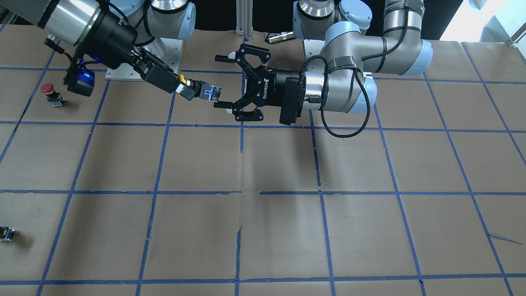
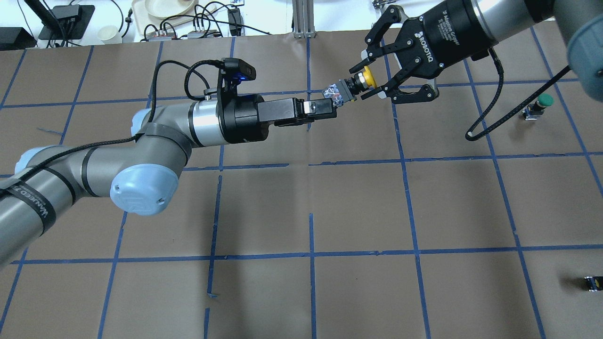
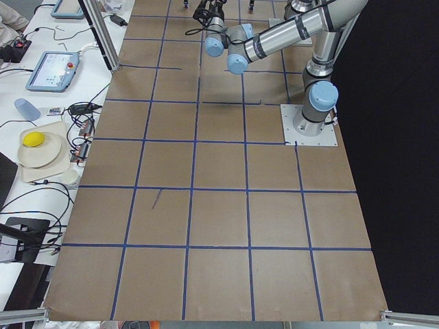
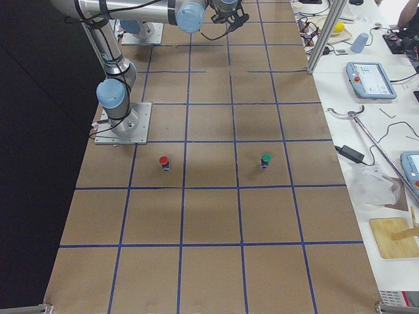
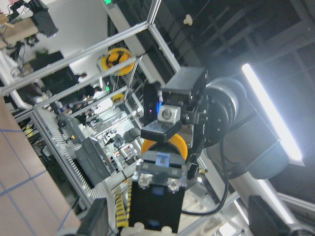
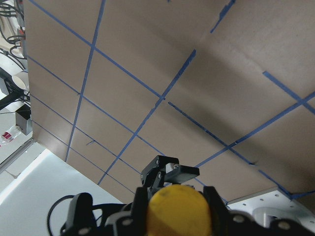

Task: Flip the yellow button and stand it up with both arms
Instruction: 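Open the left gripper and withdraw it while the right gripper carries the button away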

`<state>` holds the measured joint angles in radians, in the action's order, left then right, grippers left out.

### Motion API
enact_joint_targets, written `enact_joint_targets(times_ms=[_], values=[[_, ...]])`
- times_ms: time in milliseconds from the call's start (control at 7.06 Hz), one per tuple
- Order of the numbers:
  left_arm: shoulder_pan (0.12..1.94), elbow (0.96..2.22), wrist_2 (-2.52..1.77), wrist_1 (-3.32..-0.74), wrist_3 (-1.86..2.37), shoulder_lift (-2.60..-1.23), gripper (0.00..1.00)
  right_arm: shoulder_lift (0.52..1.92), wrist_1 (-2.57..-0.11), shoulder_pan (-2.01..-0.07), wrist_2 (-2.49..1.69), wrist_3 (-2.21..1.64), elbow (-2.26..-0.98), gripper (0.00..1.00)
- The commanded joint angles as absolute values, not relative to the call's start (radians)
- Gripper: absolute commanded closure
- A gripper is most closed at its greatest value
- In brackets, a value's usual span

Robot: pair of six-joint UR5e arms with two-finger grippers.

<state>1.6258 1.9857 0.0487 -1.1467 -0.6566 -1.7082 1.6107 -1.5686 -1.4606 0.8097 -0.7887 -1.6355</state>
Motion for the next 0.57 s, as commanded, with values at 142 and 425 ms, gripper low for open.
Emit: enact_joint_targets(times_ms=[142, 425], values=[[1.631, 1.911, 0.526, -0.81, -0.237, -1.688, 0.0, 1.611, -1.562, -1.421, 0.89, -0.681, -1.629, 0.91], [1.64, 1.89, 0.859, -0.895, -0.236, -1.657, 0.0, 1.609, -1.511, -1.328, 1.014, -0.432, -1.641, 0.92]])
